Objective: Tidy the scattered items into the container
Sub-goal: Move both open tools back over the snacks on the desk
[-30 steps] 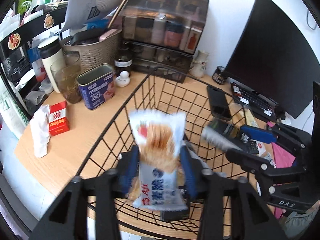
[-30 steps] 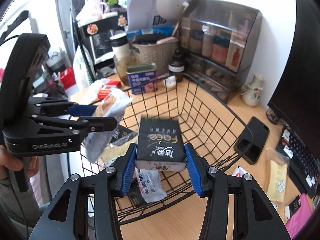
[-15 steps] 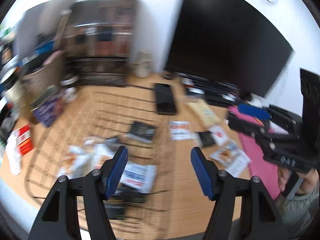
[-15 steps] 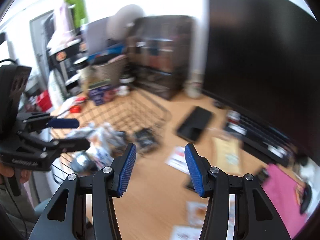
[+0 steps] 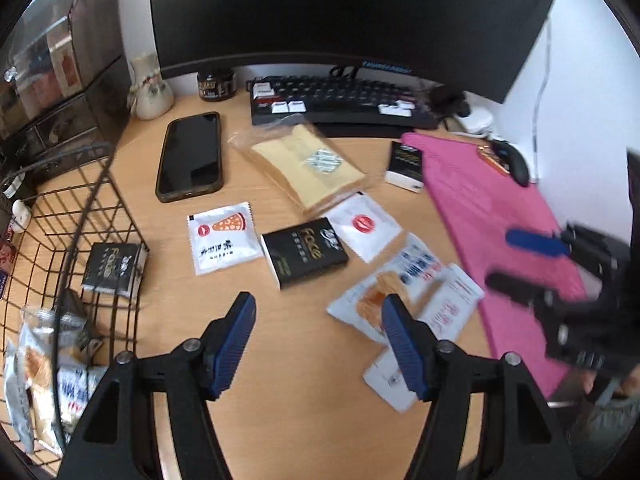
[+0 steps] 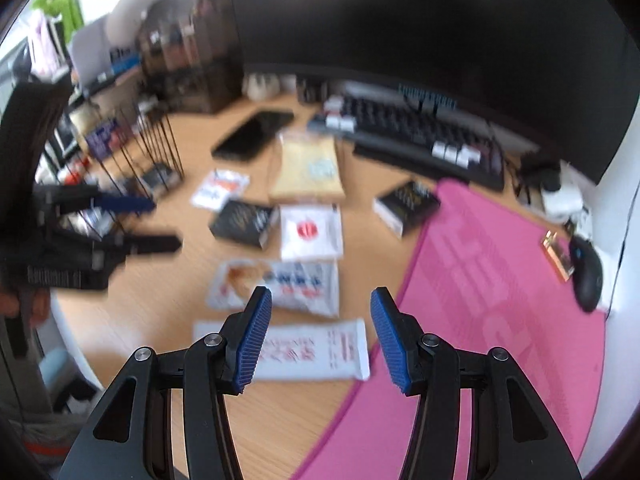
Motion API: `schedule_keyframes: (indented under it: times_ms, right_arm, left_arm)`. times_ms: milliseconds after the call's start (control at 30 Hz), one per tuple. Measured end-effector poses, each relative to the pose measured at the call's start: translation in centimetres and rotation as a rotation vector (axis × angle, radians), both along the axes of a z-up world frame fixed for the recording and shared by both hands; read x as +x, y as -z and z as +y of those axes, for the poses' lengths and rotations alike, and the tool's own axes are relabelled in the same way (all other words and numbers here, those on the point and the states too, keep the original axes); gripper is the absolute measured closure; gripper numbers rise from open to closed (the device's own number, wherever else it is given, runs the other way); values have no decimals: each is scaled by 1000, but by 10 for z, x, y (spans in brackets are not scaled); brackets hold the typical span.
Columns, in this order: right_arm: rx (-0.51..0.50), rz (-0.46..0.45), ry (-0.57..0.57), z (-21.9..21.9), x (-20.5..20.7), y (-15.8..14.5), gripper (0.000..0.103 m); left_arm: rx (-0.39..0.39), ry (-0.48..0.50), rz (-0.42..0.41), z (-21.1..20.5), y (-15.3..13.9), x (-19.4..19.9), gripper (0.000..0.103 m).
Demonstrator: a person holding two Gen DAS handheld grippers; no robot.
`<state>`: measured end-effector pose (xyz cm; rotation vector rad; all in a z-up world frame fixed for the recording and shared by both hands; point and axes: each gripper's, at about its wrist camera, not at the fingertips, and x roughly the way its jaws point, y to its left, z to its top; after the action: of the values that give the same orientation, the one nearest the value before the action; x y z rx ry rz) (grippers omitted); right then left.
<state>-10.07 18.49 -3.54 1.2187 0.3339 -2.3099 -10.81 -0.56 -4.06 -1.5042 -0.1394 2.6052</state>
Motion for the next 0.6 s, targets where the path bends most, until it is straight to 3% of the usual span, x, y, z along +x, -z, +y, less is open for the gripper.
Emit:
schedule_keyframes:
  times_ms: [267, 467, 600]
  right_arm:
    - [66, -92, -21, -3, -11, 54, 51]
    - [55, -82, 17, -2, -35, 61, 51]
    - [27, -81, 19, -4, -45, 60, 51]
  left_arm:
    - [-65, 25, -61, 16, 34, -38, 33]
    - [-89, 66, -82, 26, 46, -37, 32]
    - [-50, 93, -83, 35, 45, -35, 32]
